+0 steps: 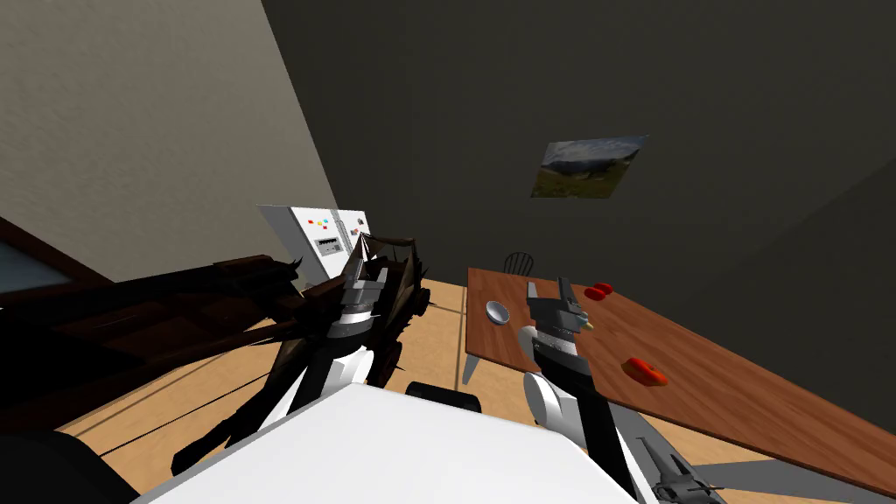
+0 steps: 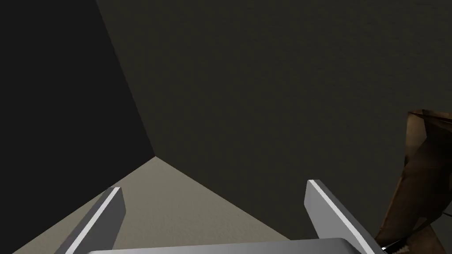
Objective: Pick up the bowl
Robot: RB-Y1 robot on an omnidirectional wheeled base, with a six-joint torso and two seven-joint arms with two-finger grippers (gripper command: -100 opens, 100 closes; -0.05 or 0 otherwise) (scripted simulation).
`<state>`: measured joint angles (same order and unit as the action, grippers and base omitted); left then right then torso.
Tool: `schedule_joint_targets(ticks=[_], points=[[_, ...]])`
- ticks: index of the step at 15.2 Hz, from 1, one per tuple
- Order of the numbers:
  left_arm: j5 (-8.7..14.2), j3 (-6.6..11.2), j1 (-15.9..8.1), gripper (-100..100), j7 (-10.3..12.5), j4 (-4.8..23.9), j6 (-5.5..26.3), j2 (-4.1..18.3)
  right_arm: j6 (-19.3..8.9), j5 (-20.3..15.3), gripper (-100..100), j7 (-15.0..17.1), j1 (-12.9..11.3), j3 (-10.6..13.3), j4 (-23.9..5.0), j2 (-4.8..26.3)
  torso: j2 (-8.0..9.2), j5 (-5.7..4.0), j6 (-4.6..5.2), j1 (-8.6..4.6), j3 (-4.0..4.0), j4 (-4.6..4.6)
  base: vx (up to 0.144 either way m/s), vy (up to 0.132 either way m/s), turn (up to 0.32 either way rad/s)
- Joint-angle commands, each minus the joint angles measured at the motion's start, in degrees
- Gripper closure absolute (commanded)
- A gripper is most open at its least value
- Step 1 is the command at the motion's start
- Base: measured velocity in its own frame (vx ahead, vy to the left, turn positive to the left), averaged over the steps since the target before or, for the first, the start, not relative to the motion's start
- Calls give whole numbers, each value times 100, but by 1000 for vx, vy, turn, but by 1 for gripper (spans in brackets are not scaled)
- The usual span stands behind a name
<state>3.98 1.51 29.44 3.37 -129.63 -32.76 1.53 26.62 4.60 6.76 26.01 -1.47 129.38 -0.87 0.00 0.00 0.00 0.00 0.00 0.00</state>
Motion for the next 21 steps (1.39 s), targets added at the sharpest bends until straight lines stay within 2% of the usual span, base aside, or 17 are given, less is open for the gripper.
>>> schedule_joint_targets(ticks=[1, 4, 5, 6, 7, 8, 9, 10, 11, 14, 15, 16, 17, 18, 19, 20, 21], points=[[0, 0, 0, 0, 0, 0, 0, 0, 7, -32, -100, -23, -17, 15, -85, 231, 0, 0, 0, 0, 0, 0, 0, 2, 24], [0, 0, 0, 0, 0, 0, 0, 0, 23, -110, -100, -75, -56, 56, -285, 593, -1, 0, -1, 0, -1, 0, 2, 6, 52], [0, 0, 0, 0, 0, 0, 0, 0, 23, -110, -100, -75, -56, 56, -285, 612, -2, 0, -1, 0, -1, 0, 1, 7, 49], [0, 0, 0, 0, 0, 0, 0, 0, 35, -165, -100, -111, -82, 86, -423, 800, -2, 0, -1, 0, -1, -1, 1, 9, 70], [0, 0, 0, 0, 0, 0, 0, 0, 35, -165, -100, -111, -82, 86, -423, 829, -2, 0, -2, 1, -1, -1, 0, 9, 54], [0, 0, 0, 0, 0, 0, 0, 0, 50, -230, -100, -154, -113, 122, -583, 1007, -1, 0, -1, 1, -1, -1, -1, 13, 53], [0, 0, 0, 0, 0, 0, 0, 0, 50, -230, -100, -154, -113, 122, -583, 1060, -1, 0, -1, 2, -1, 0, -2, 15, 53], [0, 0, 0, 0, 0, 0, 0, 0, 68, -304, -100, -202, -148, 164, -764, 1241, -1, 1, -1, 3, 0, 0, -5, 18, 91], [0, 0, 0, 0, 0, 0, 0, 0, 68, -304, -100, -202, -148, 164, -764, 1304, 0, 1, -2, 4, 0, 0, -5, 16, 85], [0, 0, 0, 0, 0, 0, 0, 0, 111, -478, -100, -313, -228, 267, -1155, 1735, 1, 1, -2, 4, 0, 0, -7, 18, 103], [0, 0, -1, 0, 0, 0, 0, 0, 111, -478, -100, -313, -228, 267, -1180, 1825, 1, 1, -3, 5, 0, 0, -8, 18, 92], [0, 0, 0, 0, 0, 0, 0, 0, 136, -577, -100, -376, -273, 328, -1376, 1961, 2, 1, -1, 5, 1, 0, -8, 27, 113], [0, -1, -1, 0, 0, 0, 0, 0, 136, -577, -100, -376, -273, 328, -1412, 2099, 1, 1, -3, 7, 0, 0, -5, 30, 99], [0, 0, 0, 0, 0, 0, 0, 0, 136, -577, -100, -376, -273, 328, -1412, 2101, 1, 2, -1, 8, 0, 0, -2, 21, 19], [0, 0, 0, 0, 0, 0, 0, 0, 165, -683, -100, -443, -320, 394, -1654, 2308, 0, 2, 0, 8, 0, 0, -7, 26, 75], [0, 0, 0, 0, 0, 0, 0, 0, 165, -683, -100, -443, -320, 394, -1658, 2383, 1, 2, -2, 7, 0, 0, -10, 24, 93], [0, 0, 0, 0, 0, 0, 0, 0, 195, -796, -100, -514, -369, 465, -1887, 2544, 1, 1, -2, 7, 1, 0, -13, 33, 143]])
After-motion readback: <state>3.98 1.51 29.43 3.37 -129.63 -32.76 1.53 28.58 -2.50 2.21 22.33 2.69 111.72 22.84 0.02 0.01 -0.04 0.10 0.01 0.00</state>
